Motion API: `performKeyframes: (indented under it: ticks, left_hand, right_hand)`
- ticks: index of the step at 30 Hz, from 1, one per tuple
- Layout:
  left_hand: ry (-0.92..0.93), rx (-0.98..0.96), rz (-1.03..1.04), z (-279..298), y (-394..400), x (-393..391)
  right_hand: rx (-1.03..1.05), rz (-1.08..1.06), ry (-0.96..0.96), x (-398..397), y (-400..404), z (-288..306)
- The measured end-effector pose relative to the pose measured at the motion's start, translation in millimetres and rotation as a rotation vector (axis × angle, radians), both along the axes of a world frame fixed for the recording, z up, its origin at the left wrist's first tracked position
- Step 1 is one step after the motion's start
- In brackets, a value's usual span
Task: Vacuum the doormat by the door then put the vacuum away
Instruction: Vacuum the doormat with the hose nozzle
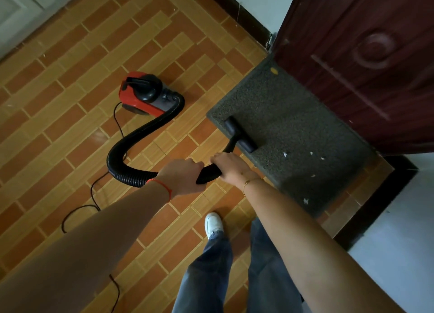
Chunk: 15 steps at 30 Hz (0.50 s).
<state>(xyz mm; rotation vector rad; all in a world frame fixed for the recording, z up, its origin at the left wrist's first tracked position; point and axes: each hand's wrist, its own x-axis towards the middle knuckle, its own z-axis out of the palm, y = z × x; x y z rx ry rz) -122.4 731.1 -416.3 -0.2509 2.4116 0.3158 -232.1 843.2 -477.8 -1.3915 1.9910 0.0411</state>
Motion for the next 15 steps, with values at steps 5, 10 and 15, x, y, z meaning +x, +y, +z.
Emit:
performKeyframes:
  ticks: [5, 10, 15]
  left_hand:
    - [0.019, -0.016, -0.048, -5, 12, -18]
    - [0.031, -0.002, -0.087, -11, 35, -52]
    - [0.032, 0.023, -0.082, -19, 66, -98]
  right_hand:
    - [0.007, -0.064, 0.002, -14, 17, -3]
    - [0.001, -0.086, 0.012, -45, 44, -9]
    - [0.0, -0.157, -0.045, -91, 77, -22]
